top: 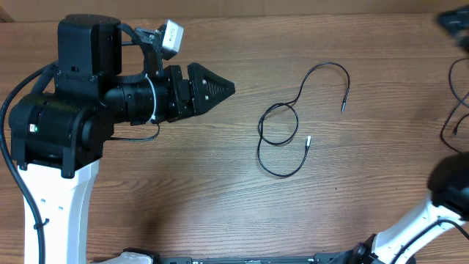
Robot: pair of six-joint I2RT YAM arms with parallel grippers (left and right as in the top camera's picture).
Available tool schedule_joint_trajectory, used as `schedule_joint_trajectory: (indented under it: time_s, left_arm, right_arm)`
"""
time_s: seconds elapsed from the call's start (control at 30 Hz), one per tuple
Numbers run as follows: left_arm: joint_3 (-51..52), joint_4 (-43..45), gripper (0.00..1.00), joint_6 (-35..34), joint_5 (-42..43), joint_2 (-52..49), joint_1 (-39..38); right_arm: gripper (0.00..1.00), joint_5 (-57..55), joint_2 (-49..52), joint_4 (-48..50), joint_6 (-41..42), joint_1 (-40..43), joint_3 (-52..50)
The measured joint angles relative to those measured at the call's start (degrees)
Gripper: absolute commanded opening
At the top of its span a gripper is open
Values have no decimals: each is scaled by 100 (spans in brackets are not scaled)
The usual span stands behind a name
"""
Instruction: Untangle cables
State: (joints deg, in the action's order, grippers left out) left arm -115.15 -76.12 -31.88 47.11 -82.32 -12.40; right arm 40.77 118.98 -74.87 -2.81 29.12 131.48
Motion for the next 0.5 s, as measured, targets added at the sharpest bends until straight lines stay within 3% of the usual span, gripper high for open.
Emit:
schedule_joint_trajectory:
  time_s: [0.2,0.5]
  left_arm:
    - [0,-225,73,181,2,0,0]
    - [0,-667,74,393,22,0,0]
  right_arm:
    - [100,-791,0,-894,-420,-1580,-339]
    - [100,-1585,0,-907,-664,-3097,-1585]
